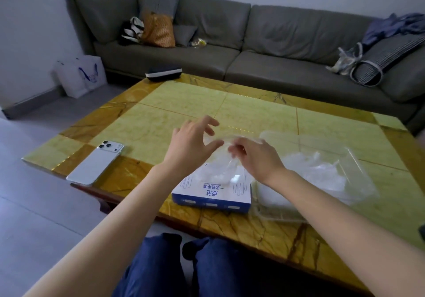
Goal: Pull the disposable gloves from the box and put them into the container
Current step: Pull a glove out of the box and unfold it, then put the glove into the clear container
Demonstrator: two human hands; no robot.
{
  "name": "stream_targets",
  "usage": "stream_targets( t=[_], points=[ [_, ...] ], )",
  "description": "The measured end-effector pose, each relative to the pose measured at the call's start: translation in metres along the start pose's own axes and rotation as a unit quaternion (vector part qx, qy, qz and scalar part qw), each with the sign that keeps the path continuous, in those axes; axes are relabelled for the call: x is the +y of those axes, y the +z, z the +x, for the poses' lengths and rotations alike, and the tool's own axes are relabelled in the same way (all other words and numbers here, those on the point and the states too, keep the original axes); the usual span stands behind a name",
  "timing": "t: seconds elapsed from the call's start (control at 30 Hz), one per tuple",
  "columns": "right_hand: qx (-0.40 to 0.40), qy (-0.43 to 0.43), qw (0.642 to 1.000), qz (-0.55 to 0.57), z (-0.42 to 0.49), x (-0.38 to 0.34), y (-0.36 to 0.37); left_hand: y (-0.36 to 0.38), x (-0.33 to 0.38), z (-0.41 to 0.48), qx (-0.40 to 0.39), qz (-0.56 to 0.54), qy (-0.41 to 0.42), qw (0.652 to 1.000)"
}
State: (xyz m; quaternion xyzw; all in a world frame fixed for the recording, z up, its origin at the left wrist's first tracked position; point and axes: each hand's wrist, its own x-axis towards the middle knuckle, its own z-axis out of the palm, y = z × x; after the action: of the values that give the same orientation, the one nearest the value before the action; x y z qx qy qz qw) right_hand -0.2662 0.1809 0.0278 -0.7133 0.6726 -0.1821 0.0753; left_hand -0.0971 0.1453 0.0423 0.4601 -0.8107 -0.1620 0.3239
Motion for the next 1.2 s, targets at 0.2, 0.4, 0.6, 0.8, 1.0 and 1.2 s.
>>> stream_targets(
  t=[0.2, 0.4, 0.6, 0.8, 1.0, 1.2],
  points=[
    [0.03, 0.043, 0.991, 0.127, -0.005, 0.013, -0.004, 0.036, -0.027, -0.009, -0.145, -0.008, -0.108, 0.984],
    [0.026, 0.074, 0.976, 0.205, -0.007, 0.026, -0.004, 0.077, -0.054, -0.034, -0.249, 0.081, -0.145, 0.954],
    [0.097, 0.108, 0.959, 0.244, 0.0, 0.04, -0.024, 0.083, -0.058, -0.036, -0.222, 0.089, -0.132, 0.962],
    [0.144, 0.108, 0.95, 0.256, -0.001, 0.046, -0.054, 0.079, -0.053, -0.025, -0.264, 0.069, -0.155, 0.949],
    [-0.03, 0.137, 0.953, 0.27, -0.022, 0.06, -0.049, 0.056, -0.01, 0.003, -0.168, -0.158, -0.152, 0.961],
    [-0.146, 0.108, 0.946, 0.268, -0.035, 0.058, -0.052, 0.045, 0.026, 0.02, -0.231, -0.201, -0.021, 0.952]
  ],
)
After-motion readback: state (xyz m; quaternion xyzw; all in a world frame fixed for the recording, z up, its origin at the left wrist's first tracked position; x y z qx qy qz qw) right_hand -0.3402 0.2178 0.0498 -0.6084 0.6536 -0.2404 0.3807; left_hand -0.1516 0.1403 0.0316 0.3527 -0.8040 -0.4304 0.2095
